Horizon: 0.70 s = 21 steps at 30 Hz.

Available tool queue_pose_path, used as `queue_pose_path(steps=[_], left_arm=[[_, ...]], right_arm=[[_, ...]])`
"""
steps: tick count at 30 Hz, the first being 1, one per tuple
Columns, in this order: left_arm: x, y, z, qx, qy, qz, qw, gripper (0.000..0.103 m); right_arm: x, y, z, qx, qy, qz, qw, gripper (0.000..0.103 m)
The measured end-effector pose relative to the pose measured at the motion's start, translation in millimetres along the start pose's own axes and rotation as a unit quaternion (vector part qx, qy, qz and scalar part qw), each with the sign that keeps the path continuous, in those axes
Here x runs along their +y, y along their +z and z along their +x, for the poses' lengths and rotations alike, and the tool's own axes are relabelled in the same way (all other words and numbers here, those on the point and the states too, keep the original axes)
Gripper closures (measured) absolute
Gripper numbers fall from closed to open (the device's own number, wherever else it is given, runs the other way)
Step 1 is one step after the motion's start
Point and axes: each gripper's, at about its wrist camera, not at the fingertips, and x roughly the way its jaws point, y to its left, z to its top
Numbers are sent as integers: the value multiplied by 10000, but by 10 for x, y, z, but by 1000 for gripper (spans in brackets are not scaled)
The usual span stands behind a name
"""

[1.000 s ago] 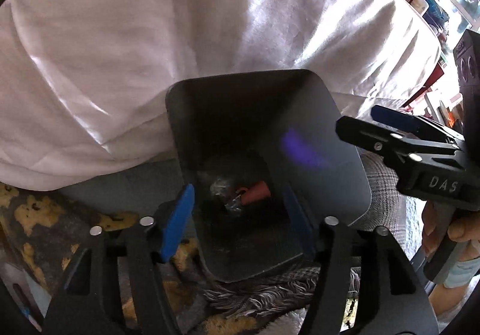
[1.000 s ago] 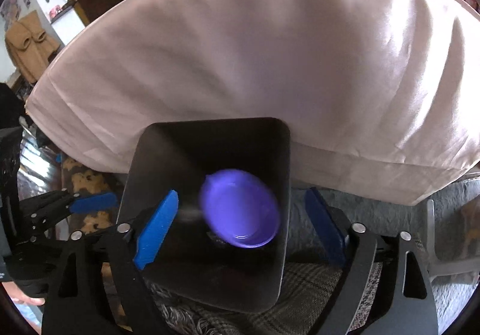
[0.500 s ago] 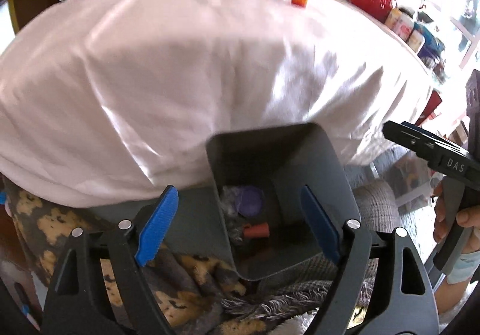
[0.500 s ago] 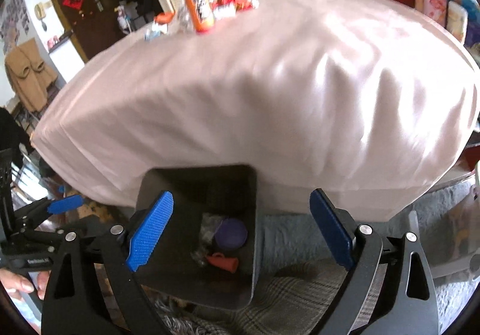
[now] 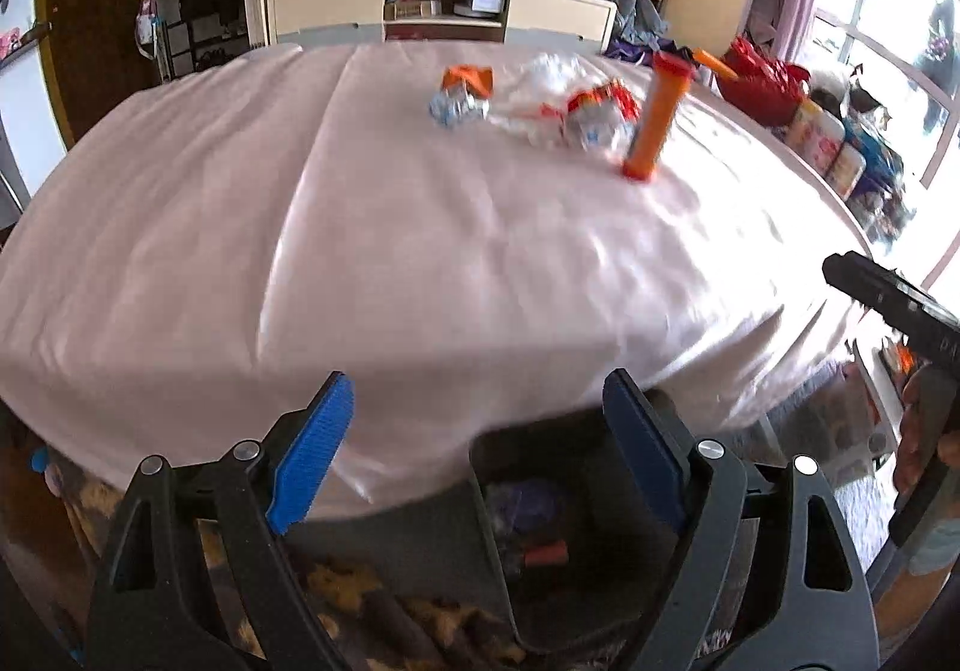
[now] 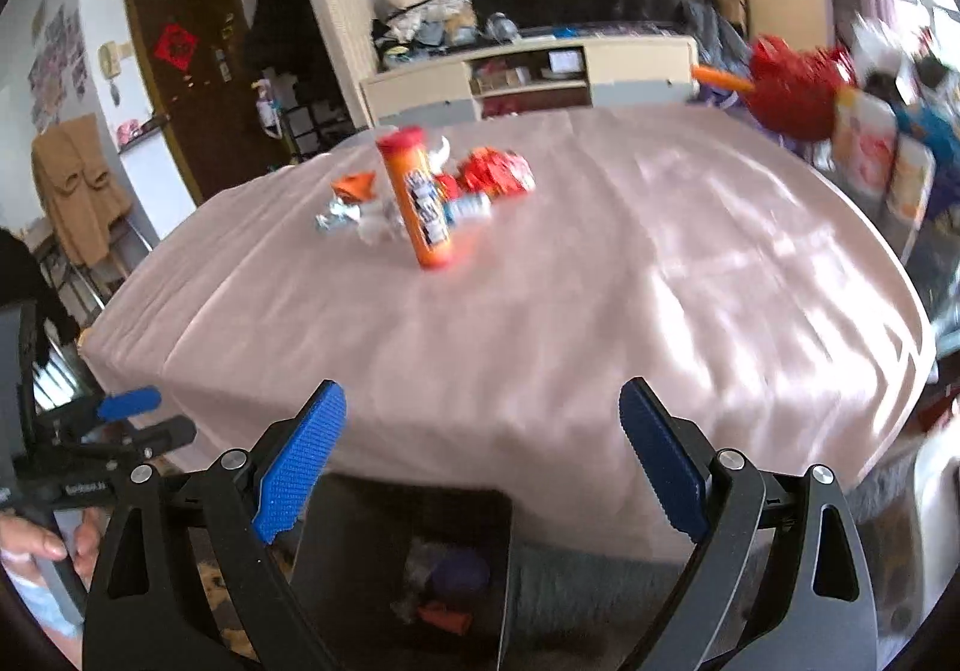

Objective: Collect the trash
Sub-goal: 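Grasp the orange M&M's tube with the right tool while the left grasps a foil wrapper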

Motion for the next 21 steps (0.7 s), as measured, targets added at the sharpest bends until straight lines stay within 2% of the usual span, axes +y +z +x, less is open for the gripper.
queue_pose_path(steps=[7, 11, 18, 21], left_arm=[[46, 558, 123, -228, 179, 108, 9995, 22], [98, 843, 342, -282, 417, 191, 9985, 23], [77, 1158, 752, -482, 505, 366, 9969, 29], [54, 1280, 929, -379, 463, 397, 9974, 29]], right_arm=[[148, 356, 395, -22, 4, -217, 9998, 10], [198, 494, 552, -62, -32, -291, 9996, 10], [340, 633, 791, -199, -42, -561, 9982, 13], [352, 684, 865, -233, 1, -568, 9981, 14]])
